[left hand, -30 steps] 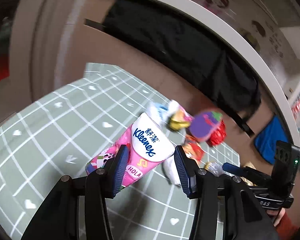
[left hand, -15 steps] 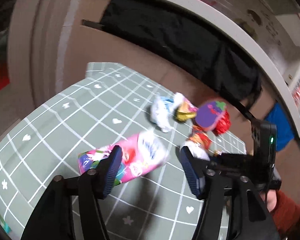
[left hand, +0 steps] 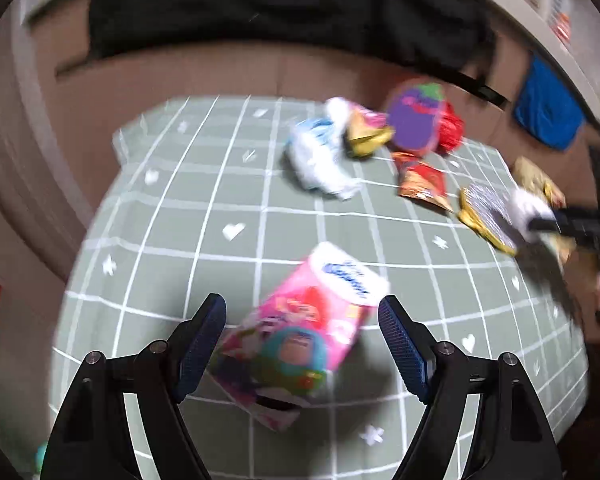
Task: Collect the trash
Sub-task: 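Grasp the pink Kleenex pack with the left gripper while the right grasps white tissue, then carry the Kleenex pack and white tissue over the bin with both grippers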
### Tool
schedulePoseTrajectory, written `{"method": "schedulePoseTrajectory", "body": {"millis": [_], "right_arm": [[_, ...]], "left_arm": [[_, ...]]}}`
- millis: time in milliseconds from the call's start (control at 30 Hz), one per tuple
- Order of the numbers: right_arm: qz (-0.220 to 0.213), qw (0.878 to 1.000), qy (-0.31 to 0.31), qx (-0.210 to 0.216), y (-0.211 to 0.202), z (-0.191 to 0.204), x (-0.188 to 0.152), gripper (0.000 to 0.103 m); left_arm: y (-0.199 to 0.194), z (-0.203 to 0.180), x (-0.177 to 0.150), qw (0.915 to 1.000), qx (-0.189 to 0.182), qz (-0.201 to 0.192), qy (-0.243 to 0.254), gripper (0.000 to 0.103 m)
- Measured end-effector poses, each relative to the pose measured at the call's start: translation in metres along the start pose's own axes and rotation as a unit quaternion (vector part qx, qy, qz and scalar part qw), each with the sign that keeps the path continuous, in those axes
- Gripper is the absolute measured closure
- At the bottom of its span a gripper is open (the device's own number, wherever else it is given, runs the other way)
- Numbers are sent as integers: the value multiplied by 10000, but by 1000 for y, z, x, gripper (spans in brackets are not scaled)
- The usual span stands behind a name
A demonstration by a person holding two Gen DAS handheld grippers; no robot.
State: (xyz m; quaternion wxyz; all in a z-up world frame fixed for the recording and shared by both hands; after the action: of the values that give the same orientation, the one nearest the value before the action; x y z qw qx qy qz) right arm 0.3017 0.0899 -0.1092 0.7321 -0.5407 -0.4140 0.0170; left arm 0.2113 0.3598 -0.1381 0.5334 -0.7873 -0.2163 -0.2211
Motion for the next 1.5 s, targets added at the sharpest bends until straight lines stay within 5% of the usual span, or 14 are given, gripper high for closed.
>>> {"method": "schedulePoseTrajectory", "body": {"millis": [133, 333, 533, 700, 833, 1100, 1367, 1500], "right_arm": [[31, 9996, 273, -58, -12, -22, -19, 89], [-49, 9987, 503, -74, -21, -36, -23, 89], [-168, 9993, 317, -142, -25, -26, -24, 89], [-289, 9993, 125, -190, -32, -17, -24, 89], [-419, 9987, -23, -303, -39, -16, -23, 89], [-687, 9971, 135, -287, -56, -37, -19, 89], [-1203, 9913, 340, -401, -103, -83, -5, 89], [-1644, 9833, 364, -688, -151, -117, 3, 89]], "left_arm": [[3, 0, -11, 9978, -551, 119, -351, 24], [11, -43, -29, 9972, -632, 360, -143, 24], [23, -51, -13, 9985, 522, 115, -69, 24], [40, -48, -5, 9956, 898, 262, -27, 25], [46, -46, -7, 9932, 1073, 437, -148, 51], [20, -95, 18, 9927, 1039, -475, -391, 57], [-1, -235, 82, 9832, 587, -1712, 237, 57], [6, -300, 110, 9764, 343, -2033, 643, 57]]}}
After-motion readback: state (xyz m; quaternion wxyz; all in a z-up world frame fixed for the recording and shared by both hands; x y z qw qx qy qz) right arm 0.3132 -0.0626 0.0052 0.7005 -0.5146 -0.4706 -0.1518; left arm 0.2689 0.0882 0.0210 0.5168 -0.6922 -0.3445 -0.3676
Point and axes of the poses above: each gripper's, at about its wrist camera, not at the fingertips, and y roughly the way its jaws point, z to its left, x to its top, the point moved 5 cm from there along y, roughly the way its jaws point, and after that the axes turned 9 degrees about -x, right-handed, at the moved point
